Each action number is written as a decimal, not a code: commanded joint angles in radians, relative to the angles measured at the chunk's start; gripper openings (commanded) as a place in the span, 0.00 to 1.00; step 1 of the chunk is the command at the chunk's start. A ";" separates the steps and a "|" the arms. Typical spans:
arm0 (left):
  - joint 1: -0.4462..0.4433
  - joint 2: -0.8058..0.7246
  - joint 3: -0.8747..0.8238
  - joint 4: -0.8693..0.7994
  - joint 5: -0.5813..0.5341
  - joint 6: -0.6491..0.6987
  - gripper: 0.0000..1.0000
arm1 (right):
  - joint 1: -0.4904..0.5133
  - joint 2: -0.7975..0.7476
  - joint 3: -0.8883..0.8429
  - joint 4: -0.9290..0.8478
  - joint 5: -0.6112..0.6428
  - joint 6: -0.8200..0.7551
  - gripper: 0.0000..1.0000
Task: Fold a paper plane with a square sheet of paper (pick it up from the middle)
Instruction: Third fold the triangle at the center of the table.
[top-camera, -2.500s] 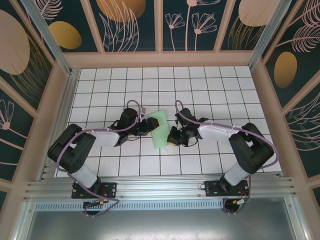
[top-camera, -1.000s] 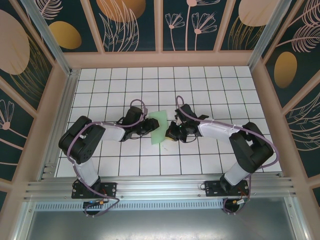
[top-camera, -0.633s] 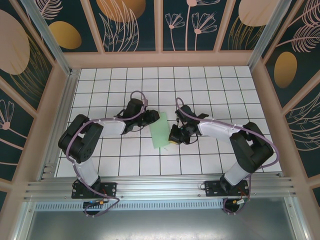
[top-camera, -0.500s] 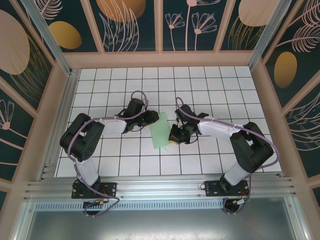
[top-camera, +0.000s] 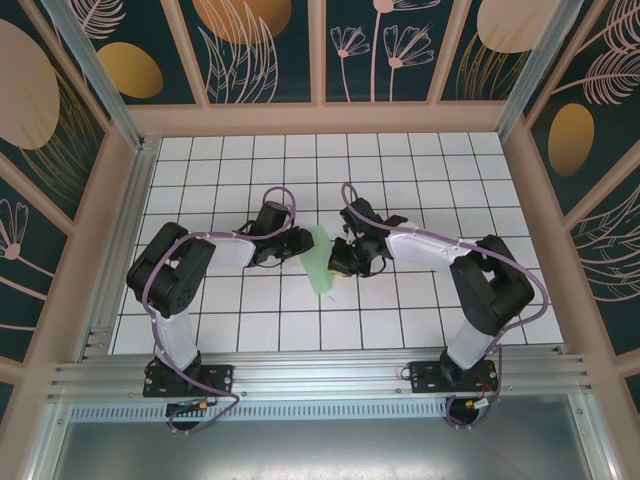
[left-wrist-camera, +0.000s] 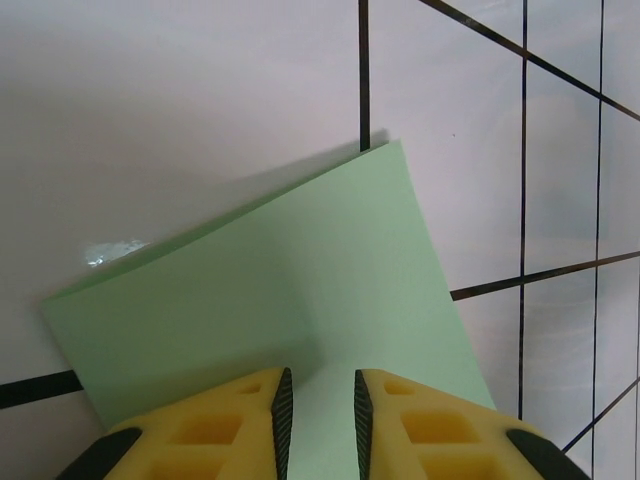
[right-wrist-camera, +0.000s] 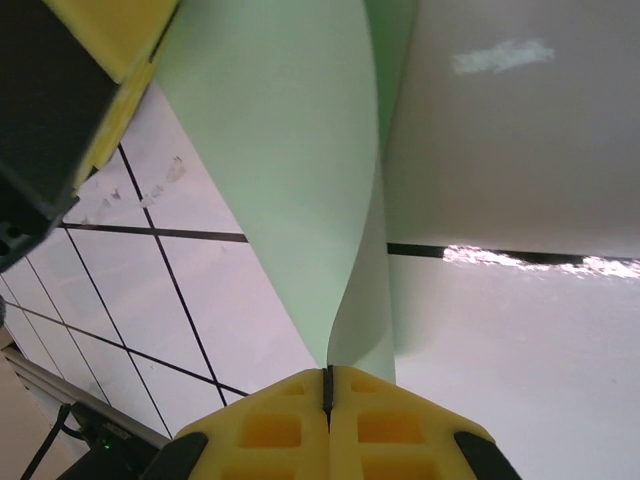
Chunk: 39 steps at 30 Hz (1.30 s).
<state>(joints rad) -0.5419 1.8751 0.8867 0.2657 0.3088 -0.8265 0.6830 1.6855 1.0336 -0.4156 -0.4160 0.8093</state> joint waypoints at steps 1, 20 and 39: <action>0.005 0.027 -0.013 0.009 0.002 0.013 0.27 | 0.018 0.039 0.049 0.007 0.018 0.006 0.01; 0.005 0.026 -0.038 0.020 0.003 0.010 0.26 | 0.035 0.135 0.053 0.238 0.006 0.144 0.00; 0.005 0.031 -0.036 0.022 0.011 0.007 0.26 | 0.044 0.204 0.065 0.263 0.005 0.159 0.00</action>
<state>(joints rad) -0.5419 1.8771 0.8696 0.3035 0.3103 -0.8265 0.7200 1.8732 1.0882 -0.1776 -0.4187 0.9508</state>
